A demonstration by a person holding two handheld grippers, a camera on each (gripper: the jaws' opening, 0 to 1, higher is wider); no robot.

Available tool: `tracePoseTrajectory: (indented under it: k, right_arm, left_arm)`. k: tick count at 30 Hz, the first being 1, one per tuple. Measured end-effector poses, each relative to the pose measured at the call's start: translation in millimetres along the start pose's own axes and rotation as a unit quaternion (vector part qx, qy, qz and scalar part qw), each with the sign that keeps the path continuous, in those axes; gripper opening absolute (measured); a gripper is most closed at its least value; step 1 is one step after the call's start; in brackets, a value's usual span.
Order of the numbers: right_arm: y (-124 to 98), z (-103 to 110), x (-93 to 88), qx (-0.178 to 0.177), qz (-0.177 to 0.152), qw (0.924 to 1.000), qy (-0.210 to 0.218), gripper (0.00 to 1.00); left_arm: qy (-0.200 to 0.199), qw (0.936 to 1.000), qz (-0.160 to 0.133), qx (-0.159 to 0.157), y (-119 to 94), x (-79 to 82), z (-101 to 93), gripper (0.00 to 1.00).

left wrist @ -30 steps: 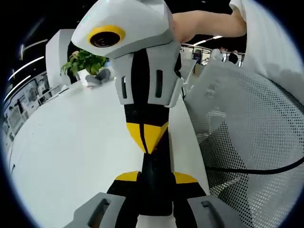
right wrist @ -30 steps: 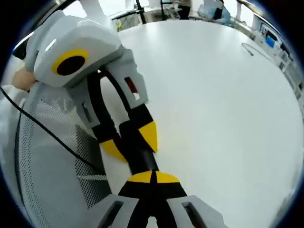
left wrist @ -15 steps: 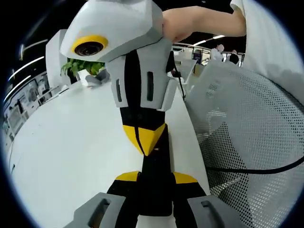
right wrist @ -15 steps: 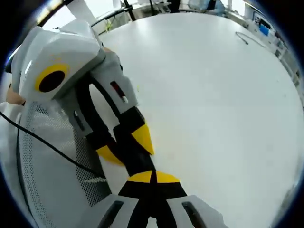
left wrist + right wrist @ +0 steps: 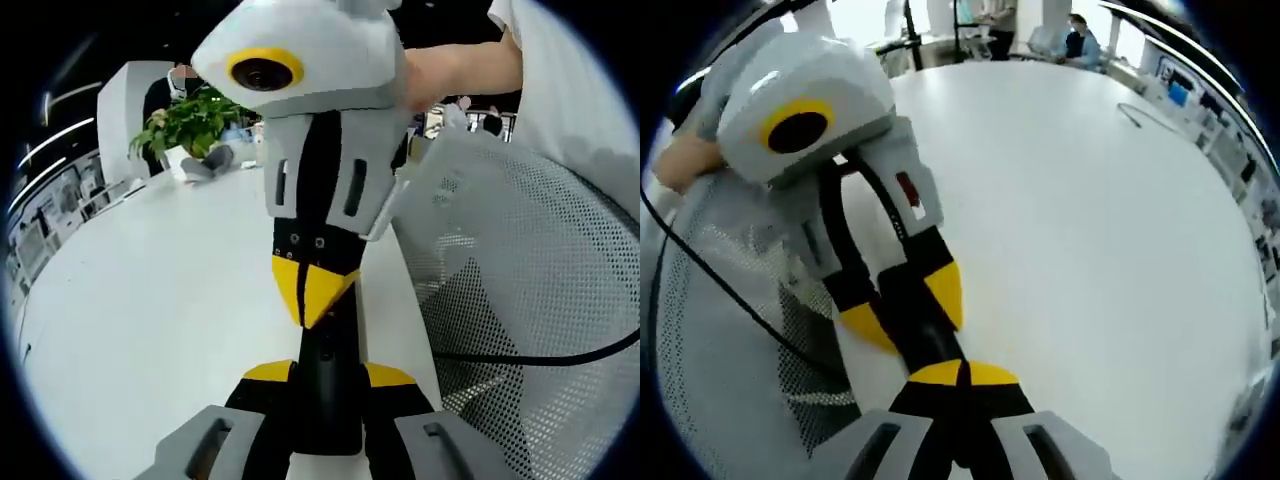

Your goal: Press the specified remote control buttons in sequence, fully releasing each button before pressing the next.

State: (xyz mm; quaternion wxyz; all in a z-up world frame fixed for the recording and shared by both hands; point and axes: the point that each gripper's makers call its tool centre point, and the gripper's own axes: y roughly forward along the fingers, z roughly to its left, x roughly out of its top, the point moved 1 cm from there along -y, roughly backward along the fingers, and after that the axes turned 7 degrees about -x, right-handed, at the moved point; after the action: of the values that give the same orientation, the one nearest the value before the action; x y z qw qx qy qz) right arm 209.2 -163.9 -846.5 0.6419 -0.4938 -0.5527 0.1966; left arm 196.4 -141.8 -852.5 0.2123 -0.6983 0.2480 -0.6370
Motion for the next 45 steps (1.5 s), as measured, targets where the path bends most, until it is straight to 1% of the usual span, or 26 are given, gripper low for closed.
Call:
tracePoseTrajectory:
  k: [1, 2, 3, 4, 5, 7, 8, 9, 10, 12, 14, 15, 16, 18, 20, 22, 28, 32, 35, 36, 38, 43, 45]
  right_arm:
    - [0, 0, -0.7, -0.002, -0.003, 1.0000, 0.005, 0.00]
    - [-2, 1, 0.0, -0.006, -0.019, 0.9997, 0.012, 0.00]
    - [-4, 9, 0.6, 0.013, -0.023, 0.9993, 0.024, 0.00]
    - [-6, 14, 3.5, 0.024, -0.034, 0.9983, 0.041, 0.00]
    - [-8, 16, 5.7, 0.027, -0.041, 0.9977, 0.047, 0.00]
    - [-8, 20, 4.4, 0.029, -0.033, 0.9989, 0.018, 0.00]
    - [-7, 19, 0.6, 0.025, -0.020, 0.9995, 0.000, 0.00]
    - [-4, 19, 4.6, 0.021, -0.033, 0.9992, -0.012, 0.00]
    - [-4, 19, 3.0, 0.021, -0.025, 0.9995, -0.003, 0.00]
    - [-5, 18, 3.1, 0.024, -0.025, 0.9994, -0.006, 0.00]
    - [-4, 19, 3.0, 0.024, -0.023, 0.9990, -0.030, 0.00]
    - [-4, 19, 3.1, 0.023, -0.020, 0.9980, -0.055, 0.00]
    - [-4, 19, 3.2, 0.021, -0.017, 0.9974, -0.067, 0.00]
    - [-3, 20, 3.8, 0.021, -0.011, 0.9968, -0.077, 0.00]
    - [-2, 19, 4.8, 0.015, -0.008, 0.9950, -0.098, 0.00]
    - [-1, 20, 5.4, 0.013, -0.003, 0.9944, -0.105, 0.00]
    - [1, 19, 6.0, 0.023, 0.037, 0.9888, -0.143, 0.00]
    - [2, 19, 6.6, 0.026, 0.047, 0.9868, -0.153, 0.00]
    - [2, 19, 6.8, 0.017, 0.046, 0.9860, -0.159, 0.00]
    - [3, 18, 7.7, 0.015, 0.042, 0.9836, -0.174, 0.00]
    - [2, 19, 6.7, 0.013, 0.043, 0.9847, -0.168, 0.00]
    - [1, 18, 6.2, 0.001, 0.031, 0.9864, -0.161, 0.00]
    - [1, 18, 6.2, 0.004, 0.026, 0.9881, -0.151, 0.00]
  left_arm:
    - [0.000, 1.0000, -0.001, -0.001, 0, -0.2, -0.1, 0.24]
    - [0.001, 1.0000, -0.001, -0.001, 0, -0.1, -0.1, 0.24]
    - [0.000, 1.0000, -0.002, -0.001, 0, 0.1, -0.2, 0.24]
    - [0.001, 1.0000, -0.002, 0.000, 0, 0.1, -0.2, 0.24]
    - [0.001, 1.0000, -0.002, 0.000, 0, 0.0, -0.1, 0.24]
    - [0.001, 1.0000, -0.002, 0.000, 0, 0.0, -0.1, 0.24]
    - [0.001, 1.0000, -0.002, -0.001, 0, 0.0, -0.1, 0.24]
    - [0.001, 1.0000, -0.002, -0.001, 0, 0.0, -0.3, 0.24]
    - [0.001, 1.0000, -0.002, -0.001, 0, 0.0, -0.3, 0.24]
    - [0.001, 1.0000, -0.003, -0.001, 0, 0.0, -0.3, 0.24]
    - [0.000, 1.0000, -0.003, -0.001, 0, 0.1, -0.4, 0.24]
    - [0.000, 1.0000, -0.004, -0.001, 0, 0.2, -0.4, 0.24]
    - [0.000, 1.0000, -0.004, -0.001, 0, 0.2, -0.4, 0.24]
    - [-0.001, 1.0000, -0.005, -0.001, 0, 0.2, -0.4, 0.24]
    - [-0.001, 1.0000, -0.006, -0.001, 0, 0.0, -0.4, 0.24]
    - [-0.002, 1.0000, -0.007, -0.002, 0, -0.1, -0.4, 0.24]
    - [-0.003, 1.0000, -0.009, -0.002, 0, 0.0, -0.8, 0.24]
    - [-0.002, 1.0000, -0.009, -0.002, 0, -0.1, -0.9, 0.24]
    - [-0.002, 1.0000, -0.008, -0.002, 0, -0.2, -0.8, 0.24]
    - [-0.001, 1.0000, -0.007, -0.002, 0, -0.2, -0.8, 0.24]
    - [-0.001, 1.0000, -0.007, -0.002, 0, 0.0, -1.0, 0.24]
    - [-0.001, 1.0000, -0.007, -0.001, 0, 0.1, -1.3, 0.24]
    - [-0.001, 1.0000, -0.007, -0.001, 0, 0.2, -1.3, 0.24]
